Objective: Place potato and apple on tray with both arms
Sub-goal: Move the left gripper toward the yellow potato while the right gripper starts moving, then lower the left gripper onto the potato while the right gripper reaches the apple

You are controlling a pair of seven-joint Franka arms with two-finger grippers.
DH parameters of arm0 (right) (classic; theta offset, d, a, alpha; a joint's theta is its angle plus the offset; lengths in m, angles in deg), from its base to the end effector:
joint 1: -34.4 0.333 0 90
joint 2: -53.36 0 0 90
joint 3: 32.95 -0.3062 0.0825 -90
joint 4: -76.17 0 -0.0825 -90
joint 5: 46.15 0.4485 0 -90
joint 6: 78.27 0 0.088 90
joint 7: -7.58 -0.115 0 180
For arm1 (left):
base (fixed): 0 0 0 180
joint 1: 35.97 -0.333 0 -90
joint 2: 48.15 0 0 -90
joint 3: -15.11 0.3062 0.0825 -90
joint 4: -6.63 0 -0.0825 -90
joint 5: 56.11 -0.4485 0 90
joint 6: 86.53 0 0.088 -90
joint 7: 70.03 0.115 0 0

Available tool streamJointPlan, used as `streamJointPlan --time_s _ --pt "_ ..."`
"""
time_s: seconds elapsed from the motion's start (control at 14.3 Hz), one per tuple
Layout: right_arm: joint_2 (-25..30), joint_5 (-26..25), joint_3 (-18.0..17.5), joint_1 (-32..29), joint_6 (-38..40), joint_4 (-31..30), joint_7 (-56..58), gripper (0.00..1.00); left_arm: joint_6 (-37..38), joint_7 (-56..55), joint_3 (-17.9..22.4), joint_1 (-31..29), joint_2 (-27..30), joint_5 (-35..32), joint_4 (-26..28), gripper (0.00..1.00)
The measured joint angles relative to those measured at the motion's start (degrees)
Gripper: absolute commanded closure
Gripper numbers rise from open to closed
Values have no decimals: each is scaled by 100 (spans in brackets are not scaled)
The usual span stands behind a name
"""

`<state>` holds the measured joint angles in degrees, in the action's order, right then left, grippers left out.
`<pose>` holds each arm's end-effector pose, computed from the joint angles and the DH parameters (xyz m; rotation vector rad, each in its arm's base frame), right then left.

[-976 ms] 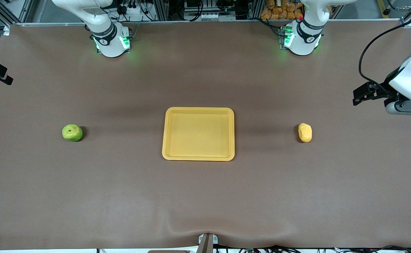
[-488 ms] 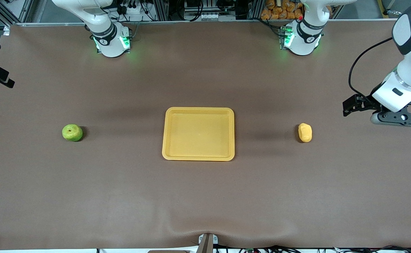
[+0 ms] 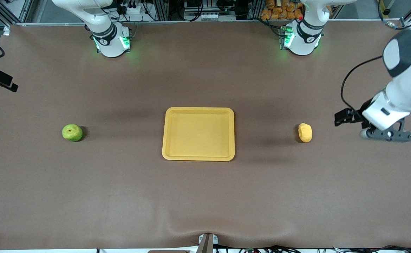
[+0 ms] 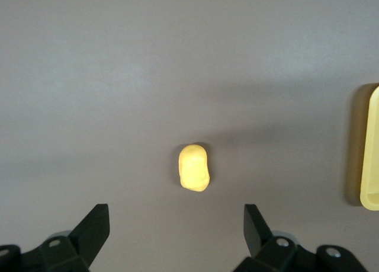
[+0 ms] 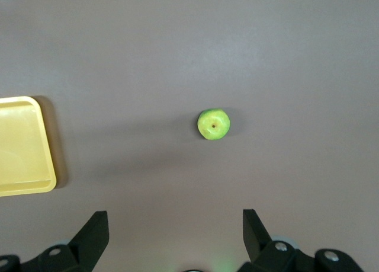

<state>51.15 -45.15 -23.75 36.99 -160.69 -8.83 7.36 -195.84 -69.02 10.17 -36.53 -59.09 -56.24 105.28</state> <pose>0.6125 -0.0669 0.6184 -3.1177 0.1838 0.1287 0.6749 -0.0489 0.4304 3.1241 -0.1458 -0.0072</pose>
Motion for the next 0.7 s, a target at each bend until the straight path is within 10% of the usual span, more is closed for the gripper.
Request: streamJointPlan --time_s 0.7 --pt "-558 -6 45 -26 73 -10 -5 0 -382 -21 -52 367 -1722 0 -815 0"
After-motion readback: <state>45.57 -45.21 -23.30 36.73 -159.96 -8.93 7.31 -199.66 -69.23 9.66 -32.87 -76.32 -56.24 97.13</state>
